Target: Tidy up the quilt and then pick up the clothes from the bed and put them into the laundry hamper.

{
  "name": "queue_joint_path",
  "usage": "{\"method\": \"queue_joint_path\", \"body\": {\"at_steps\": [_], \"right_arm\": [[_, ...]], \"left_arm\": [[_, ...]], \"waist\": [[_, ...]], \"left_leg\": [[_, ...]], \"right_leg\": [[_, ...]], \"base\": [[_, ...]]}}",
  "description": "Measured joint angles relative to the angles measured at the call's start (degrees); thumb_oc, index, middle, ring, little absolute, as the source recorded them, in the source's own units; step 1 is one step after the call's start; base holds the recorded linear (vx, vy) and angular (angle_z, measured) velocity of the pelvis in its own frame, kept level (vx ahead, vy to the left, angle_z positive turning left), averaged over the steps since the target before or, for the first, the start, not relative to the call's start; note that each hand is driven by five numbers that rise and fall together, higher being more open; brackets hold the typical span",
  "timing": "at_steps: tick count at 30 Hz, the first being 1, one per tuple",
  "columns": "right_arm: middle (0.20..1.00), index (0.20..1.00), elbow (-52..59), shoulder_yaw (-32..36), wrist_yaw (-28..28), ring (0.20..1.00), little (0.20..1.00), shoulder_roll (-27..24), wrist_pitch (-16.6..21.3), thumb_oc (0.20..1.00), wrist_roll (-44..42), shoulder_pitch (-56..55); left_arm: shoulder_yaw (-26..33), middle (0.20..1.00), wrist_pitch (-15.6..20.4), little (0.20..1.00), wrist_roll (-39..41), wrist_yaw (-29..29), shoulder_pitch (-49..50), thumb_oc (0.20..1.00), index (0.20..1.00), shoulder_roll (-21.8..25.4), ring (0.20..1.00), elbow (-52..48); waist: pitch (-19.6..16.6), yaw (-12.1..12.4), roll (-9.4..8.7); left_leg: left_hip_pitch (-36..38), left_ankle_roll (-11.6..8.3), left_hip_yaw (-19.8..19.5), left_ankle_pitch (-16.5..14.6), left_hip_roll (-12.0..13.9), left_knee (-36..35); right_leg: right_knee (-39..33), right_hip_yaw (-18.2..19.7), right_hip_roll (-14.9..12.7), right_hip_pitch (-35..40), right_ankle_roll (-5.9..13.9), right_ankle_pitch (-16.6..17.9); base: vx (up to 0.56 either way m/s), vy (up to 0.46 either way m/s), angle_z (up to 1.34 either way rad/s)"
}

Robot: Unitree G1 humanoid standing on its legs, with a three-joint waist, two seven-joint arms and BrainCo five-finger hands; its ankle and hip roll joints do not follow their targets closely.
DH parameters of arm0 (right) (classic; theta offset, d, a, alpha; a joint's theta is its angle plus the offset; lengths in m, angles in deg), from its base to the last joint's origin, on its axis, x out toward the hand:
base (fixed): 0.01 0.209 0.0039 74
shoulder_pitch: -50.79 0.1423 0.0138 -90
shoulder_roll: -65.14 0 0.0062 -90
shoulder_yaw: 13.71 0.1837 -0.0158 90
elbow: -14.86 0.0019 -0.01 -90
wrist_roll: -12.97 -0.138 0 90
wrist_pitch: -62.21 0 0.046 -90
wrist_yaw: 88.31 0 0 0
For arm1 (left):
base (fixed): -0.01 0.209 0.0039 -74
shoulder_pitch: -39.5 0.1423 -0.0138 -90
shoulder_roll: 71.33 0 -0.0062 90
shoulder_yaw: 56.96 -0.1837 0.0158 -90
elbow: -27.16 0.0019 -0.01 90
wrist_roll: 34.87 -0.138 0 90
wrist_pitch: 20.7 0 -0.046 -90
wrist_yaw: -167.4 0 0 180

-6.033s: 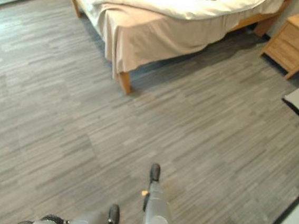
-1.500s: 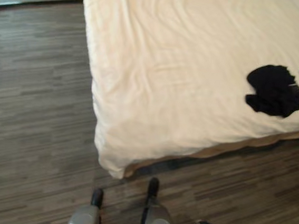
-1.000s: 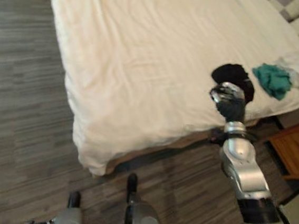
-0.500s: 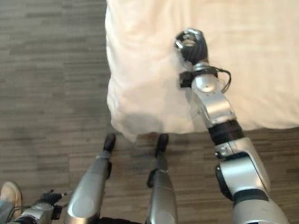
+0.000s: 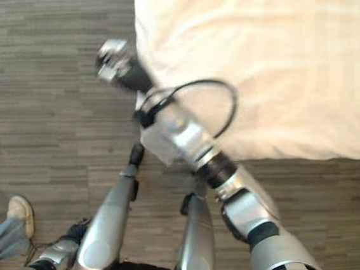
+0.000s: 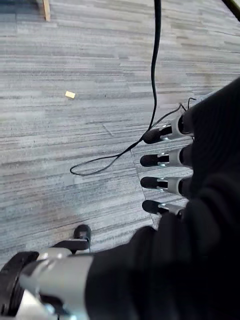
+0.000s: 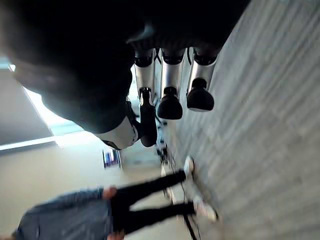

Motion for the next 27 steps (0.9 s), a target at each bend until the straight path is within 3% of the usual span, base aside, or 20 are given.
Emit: {"method": "queue_joint_path", "body": {"at_steps": [2,5,6,7,9,10,15,20,27], "right_arm": [[0.2,0.2,2.7,-1.2,-2.5,0.2,0.2,0.8,0.1,0.2,0.9,-2.5],[0.2,0.2,3.0,3.5,-8.8,0.2,0.2,-0.3,2.1,0.2,4.2,-3.1],[0.2,0.2,3.1,6.5,-11.9,0.2,0.2,-0.6,3.3,0.2,5.4,-3.5],[0.2,0.2,3.1,8.7,-13.5,0.2,0.2,-1.1,4.1,0.2,6.2,-3.5],[0.2,0.2,1.7,13.7,-16.2,0.2,0.2,-3.3,4.9,0.2,6.4,-4.7],[0.2,0.2,-1.0,16.6,-17.4,0.2,0.2,-5.2,4.9,0.2,6.5,-5.7],[0.2,0.2,-7.3,23.4,-17.2,0.2,0.2,-12.3,1.9,0.2,6.5,-6.5],[0.2,0.2,-21.7,26.4,-12.3,0.2,0.2,-18.6,-0.7,0.2,6.0,-6.9],[0.2,0.2,-27.8,30.0,-8.4,0.2,0.2,-21.5,5.3,0.2,5.9,-1.3]], "left_arm": [[-0.2,1.0,-0.1,1.0,0.0,-1.1,-1.0,1.0,1.0,0.0,1.0,1.4],[2.5,1.0,-1.3,1.0,-0.2,-2.9,-1.7,1.0,1.0,0.7,1.0,4.8],[2.7,1.0,-1.4,1.0,-0.7,-3.7,-1.0,1.0,1.0,1.4,1.0,5.6],[3.5,1.0,-2.0,1.0,-1.3,-4.0,-1.3,1.0,1.0,1.3,1.0,6.4],[4.8,1.0,-3.2,1.0,-2.8,-5.4,-1.4,1.0,1.0,2.2,1.0,7.0],[4.9,1.0,-3.8,1.0,-3.5,-6.0,-1.4,1.0,1.0,3.3,1.0,7.3],[5.5,1.0,-6.8,1.0,-5.1,-6.1,-1.3,1.0,1.0,2.9,1.0,7.8],[6.4,1.0,-7.4,1.0,-4.5,-5.0,-1.3,1.0,1.0,2.6,1.0,7.3],[2.3,1.0,-8.7,1.0,1.5,0.8,-1.4,1.0,1.0,1.7,1.0,3.5]], "waist": [[-0.1,0.7,-0.36],[-0.4,1.3,-1.63],[-1.0,1.0,-2.36],[-0.9,1.1,-2.07],[-1.4,0.6,-2.33],[-2.2,1.0,-3.56],[-3.1,-1.9,-3.23],[-2.7,-3.3,-0.01],[-2.4,-5.5,4.71]], "left_leg": [[2.0,-0.01,-0.1,0.0,0.0,-0.1],[8.3,-0.08,0.7,-0.4,1.2,-1.2],[10.3,0.38,1.5,-0.8,2.4,-2.1],[11.7,0.23,1.9,-0.6,4.3,-3.2],[14.4,-0.41,1.6,0.0,6.1,-4.8],[16.2,-0.92,2.0,0.2,5.8,-5.4],[17.9,-2.73,3.3,2.6,7.2,-9.6],[16.1,-2.48,4.7,3.2,6.2,-10.1],[9.3,0.09,7.2,3.8,2.2,-8.8]], "right_leg": [[0.0,-0.2,0.1,2.1,0.11,-0.8],[0.0,-0.3,0.6,7.6,1.24,-2.8],[-0.3,-0.4,1.1,8.9,3.73,-4.9],[1.4,-0.3,2.2,9.2,4.33,-5.4],[6.5,-0.1,2.8,11.7,3.16,-6.3],[4.5,1.1,3.0,14.4,1.98,-8.1],[0.5,2.6,4.5,15.1,0.64,-5.3],[0.0,4.1,3.6,12.2,0.48,-4.0],[0.0,6.9,0.1,4.5,0.76,-2.4]], "base": [[0.06,-0.157,0.06],[0.1,-0.167,-0.14],[0.2,-0.156,-0.39],[0.28,-0.217,-0.47],[0.17,-0.158,-0.15],[0.1,-0.106,-0.03],[0.03,-0.069,-0.19],[-0.06,0.032,-0.14],[-0.08,0.214,-0.09]]}}
